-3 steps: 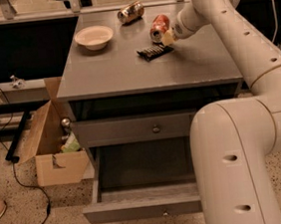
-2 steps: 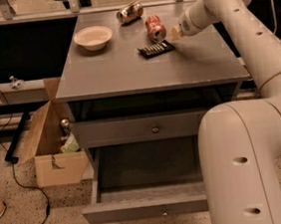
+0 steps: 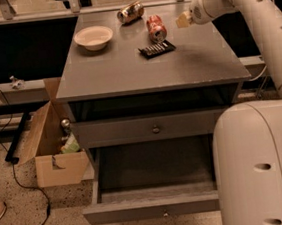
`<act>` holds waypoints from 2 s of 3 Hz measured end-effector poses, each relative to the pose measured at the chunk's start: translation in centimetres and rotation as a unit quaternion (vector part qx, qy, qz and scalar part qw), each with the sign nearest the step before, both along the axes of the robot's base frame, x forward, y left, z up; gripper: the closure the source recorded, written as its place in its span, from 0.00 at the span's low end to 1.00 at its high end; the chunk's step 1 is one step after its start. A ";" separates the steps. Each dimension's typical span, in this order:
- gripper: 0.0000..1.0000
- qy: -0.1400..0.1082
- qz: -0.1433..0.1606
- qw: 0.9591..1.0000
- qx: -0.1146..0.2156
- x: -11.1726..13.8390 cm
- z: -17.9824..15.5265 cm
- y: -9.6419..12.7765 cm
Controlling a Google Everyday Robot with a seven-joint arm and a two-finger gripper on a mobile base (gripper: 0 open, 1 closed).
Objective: Place coke can into middle drawer
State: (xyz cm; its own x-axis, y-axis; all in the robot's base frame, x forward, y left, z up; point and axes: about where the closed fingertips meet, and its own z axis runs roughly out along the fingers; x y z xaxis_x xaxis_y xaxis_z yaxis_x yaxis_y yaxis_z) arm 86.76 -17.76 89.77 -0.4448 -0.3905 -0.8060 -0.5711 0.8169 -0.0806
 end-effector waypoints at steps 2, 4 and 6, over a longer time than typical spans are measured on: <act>0.43 0.028 -0.011 1.000 0.000 0.0 1.4 4.0; 0.00 0.070 -0.062 0.995 -0.024 0.6 0.8 5.8; 0.00 0.102 -0.129 0.985 -0.053 1.8 -1.1 5.8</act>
Offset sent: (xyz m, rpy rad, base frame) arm 0.0004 0.0500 0.0281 0.0017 0.0797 -0.0371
